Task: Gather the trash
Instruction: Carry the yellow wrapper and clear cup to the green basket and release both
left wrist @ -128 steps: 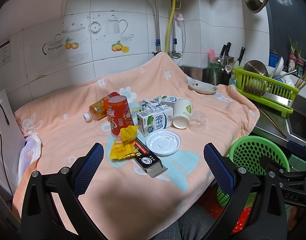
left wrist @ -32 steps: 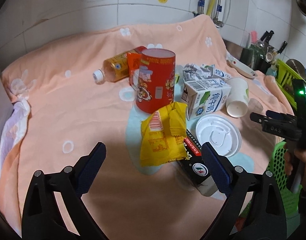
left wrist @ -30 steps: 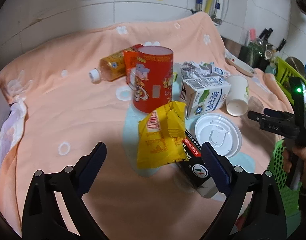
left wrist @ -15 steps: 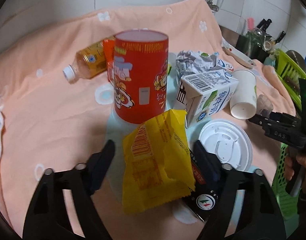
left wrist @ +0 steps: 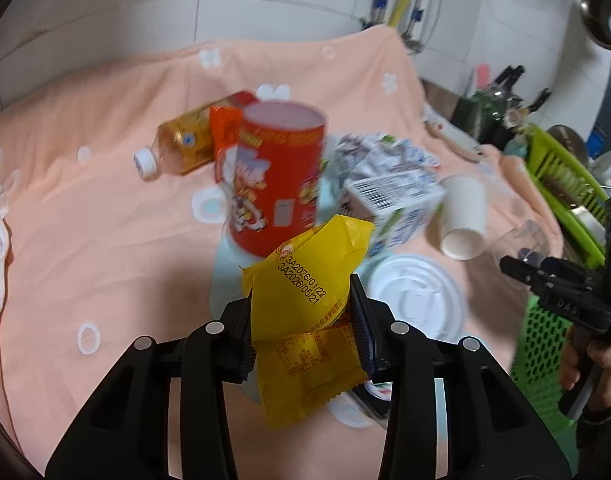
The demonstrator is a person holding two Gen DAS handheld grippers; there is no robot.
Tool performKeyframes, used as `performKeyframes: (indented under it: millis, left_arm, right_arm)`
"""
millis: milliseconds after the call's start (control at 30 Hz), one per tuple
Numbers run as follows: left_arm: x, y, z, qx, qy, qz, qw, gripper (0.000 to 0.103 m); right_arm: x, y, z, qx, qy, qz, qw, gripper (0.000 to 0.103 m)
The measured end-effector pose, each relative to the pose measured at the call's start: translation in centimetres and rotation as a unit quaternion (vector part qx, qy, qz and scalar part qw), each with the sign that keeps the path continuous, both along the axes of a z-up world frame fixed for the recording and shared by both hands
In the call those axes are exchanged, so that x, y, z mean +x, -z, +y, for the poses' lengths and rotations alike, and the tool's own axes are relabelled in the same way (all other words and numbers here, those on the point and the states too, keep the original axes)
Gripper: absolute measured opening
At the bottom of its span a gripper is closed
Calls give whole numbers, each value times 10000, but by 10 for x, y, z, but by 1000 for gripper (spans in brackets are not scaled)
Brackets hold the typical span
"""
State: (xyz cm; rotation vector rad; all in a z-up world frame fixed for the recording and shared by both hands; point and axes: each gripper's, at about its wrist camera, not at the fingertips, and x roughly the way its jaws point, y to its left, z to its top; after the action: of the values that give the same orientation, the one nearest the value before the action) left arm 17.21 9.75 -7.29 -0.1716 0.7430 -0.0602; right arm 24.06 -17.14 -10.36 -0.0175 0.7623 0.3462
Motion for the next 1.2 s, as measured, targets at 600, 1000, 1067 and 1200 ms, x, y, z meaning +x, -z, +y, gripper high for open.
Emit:
performKeyframes:
  millis: [600, 1000, 1067, 1200]
  left_arm:
    - [-37, -21, -148, -367, 1943, -165, 9801, 39]
    - [-39, 22, -288, -346, 3215, 486, 9450, 44]
    - [-40, 30, -303, -338, 3334, 594, 9403, 47]
    - [-45, 39, -320, -266, 3513, 674, 9335, 65]
  right_arm:
    - [-129, -17, -102, -225, 1021, -442, 9935, 61]
    - [-184, -4, -190, -265, 1904, -349, 9807, 61]
    - [-190, -2, -201, -236, 2017, -338, 9786, 61]
    - [-194, 2, -214, -153, 2154, -288, 9760, 61]
